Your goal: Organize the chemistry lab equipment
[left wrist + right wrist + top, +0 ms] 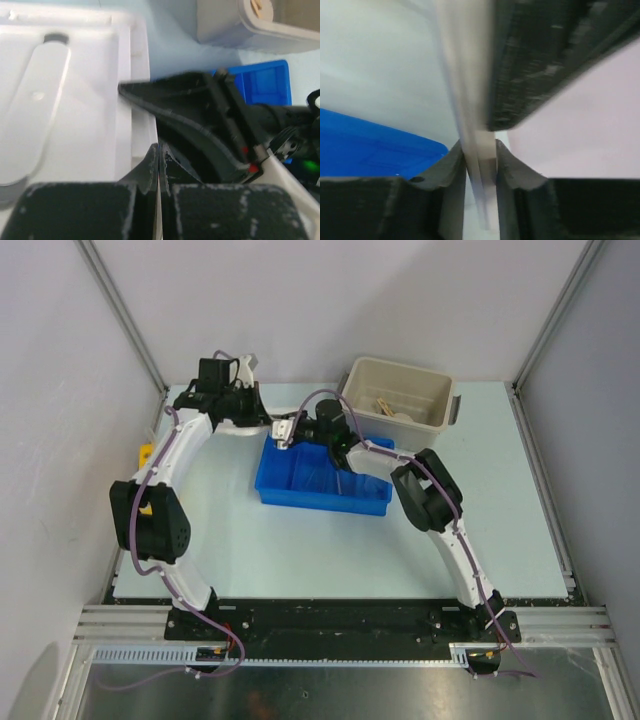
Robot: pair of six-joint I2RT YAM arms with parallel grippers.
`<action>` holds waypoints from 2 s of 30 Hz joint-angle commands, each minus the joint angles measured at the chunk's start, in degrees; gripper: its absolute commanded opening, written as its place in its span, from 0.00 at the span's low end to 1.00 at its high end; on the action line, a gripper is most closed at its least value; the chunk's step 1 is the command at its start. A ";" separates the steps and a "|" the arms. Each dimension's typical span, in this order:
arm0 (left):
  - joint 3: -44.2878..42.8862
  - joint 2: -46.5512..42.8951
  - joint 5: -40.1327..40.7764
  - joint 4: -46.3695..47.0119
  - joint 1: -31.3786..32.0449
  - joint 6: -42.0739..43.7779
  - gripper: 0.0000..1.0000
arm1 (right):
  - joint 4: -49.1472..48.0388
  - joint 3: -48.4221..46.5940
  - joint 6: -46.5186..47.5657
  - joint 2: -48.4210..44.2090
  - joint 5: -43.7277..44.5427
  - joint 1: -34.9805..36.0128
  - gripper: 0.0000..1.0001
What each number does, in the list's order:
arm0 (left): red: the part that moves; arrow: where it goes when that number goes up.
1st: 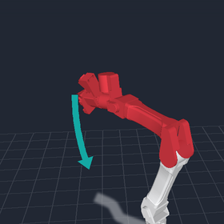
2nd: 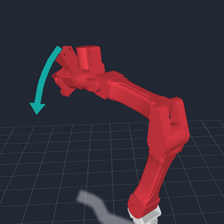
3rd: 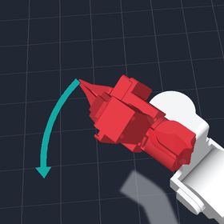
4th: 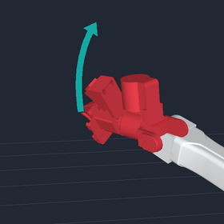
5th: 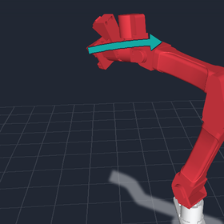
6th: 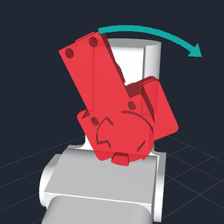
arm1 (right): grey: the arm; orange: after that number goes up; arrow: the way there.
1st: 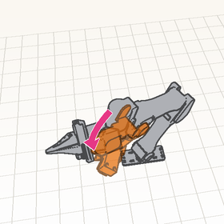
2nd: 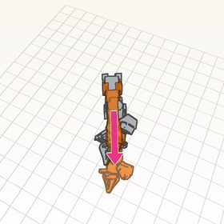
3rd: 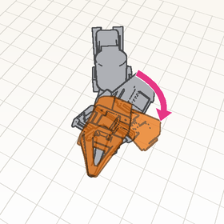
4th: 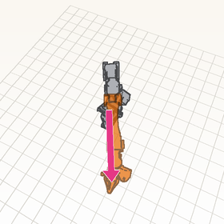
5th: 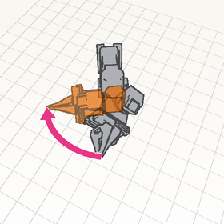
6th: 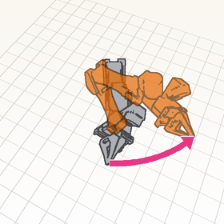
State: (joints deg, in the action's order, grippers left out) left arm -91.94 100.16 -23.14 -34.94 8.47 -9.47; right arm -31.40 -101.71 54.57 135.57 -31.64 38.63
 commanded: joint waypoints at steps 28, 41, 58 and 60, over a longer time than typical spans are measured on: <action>-17.99 -21.58 -1.27 0.43 -0.45 -8.17 0.99 | -10.31 9.73 -32.35 -22.72 18.22 -3.23 0.00; -14.84 -14.51 4.36 0.59 6.46 -5.47 0.93 | -7.26 19.31 -78.06 -38.74 32.19 -10.69 0.00; -26.12 9.81 0.60 1.31 10.06 -7.20 0.84 | -16.74 31.92 -89.81 -43.94 61.94 -10.30 0.00; -27.16 11.64 0.03 1.57 10.18 -7.68 0.83 | -19.09 33.31 -90.29 -43.64 63.32 -10.65 0.00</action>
State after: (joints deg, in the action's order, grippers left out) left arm -114.59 109.82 -20.73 -34.92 18.24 -16.21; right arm -39.90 -69.67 -34.13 93.71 24.71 28.23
